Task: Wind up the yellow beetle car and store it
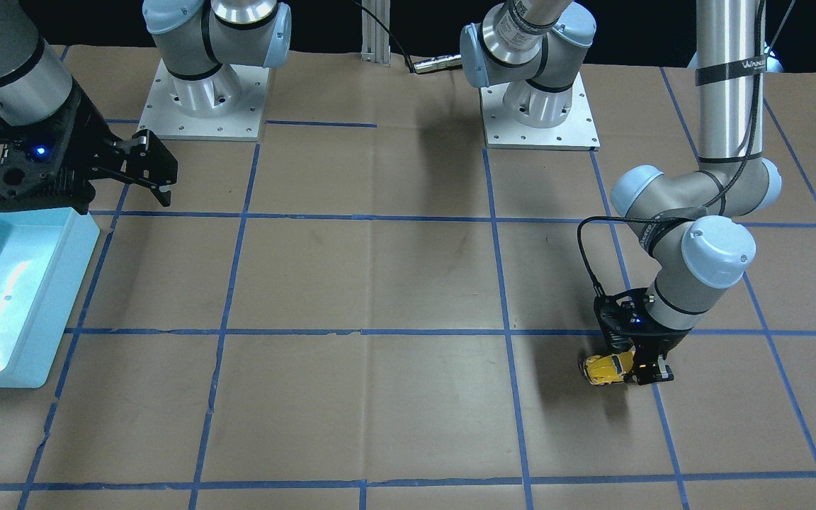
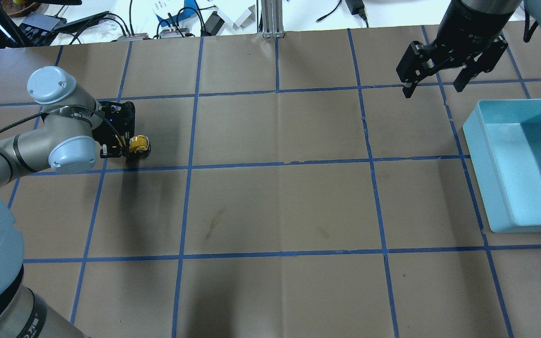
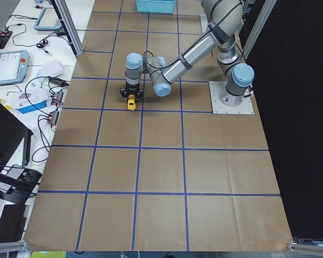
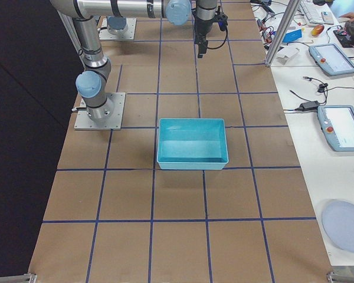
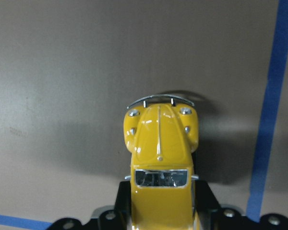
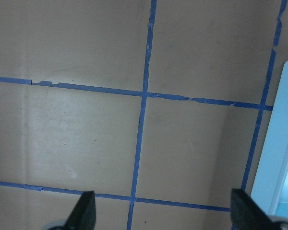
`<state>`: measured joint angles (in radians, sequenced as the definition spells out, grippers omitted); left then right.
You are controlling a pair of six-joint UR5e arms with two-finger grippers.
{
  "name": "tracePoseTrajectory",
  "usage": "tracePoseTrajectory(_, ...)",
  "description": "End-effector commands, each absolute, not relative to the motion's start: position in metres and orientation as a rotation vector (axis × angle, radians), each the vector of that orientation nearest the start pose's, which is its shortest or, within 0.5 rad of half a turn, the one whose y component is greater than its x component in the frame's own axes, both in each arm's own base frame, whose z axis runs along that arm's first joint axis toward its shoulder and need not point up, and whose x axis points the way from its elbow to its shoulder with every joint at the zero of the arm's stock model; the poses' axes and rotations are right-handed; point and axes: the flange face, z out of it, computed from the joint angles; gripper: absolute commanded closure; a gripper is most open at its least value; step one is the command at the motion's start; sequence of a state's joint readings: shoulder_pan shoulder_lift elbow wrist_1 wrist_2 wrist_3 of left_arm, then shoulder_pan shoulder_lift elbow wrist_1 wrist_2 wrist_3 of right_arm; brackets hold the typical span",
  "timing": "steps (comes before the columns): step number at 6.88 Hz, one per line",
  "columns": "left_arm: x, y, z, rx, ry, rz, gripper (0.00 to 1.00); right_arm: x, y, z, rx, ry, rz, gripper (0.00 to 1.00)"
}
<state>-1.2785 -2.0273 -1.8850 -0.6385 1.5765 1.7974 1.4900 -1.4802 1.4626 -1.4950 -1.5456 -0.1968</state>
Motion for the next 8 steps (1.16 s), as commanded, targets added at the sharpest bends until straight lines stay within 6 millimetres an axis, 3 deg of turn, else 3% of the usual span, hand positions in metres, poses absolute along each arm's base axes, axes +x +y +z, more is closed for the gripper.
tracePoseTrajectory(1,0.023,-0.601,0.200,2.060,2.168,-0.121,1.00,0.095,-0.532,0.491,-0.147,3.106,0.068,0.00)
tracePoseTrajectory(4,-0.063,-0.612,0.213,2.214,2.046,-0.120,1.00,0.099,-0.532,0.491,-0.181,3.094,0.068,0.00)
tracePoseTrajectory(5,-0.075,-0.613,0.208,2.271,2.047,-0.079,1.00,0.099,-0.531,0.490,-0.181,3.094,0.073,0.00)
tracePoseTrajectory(8,-0.079,-0.615,0.182,2.294,2.058,-0.036,1.00,0.099,-0.531,0.490,-0.184,3.093,0.073,0.00)
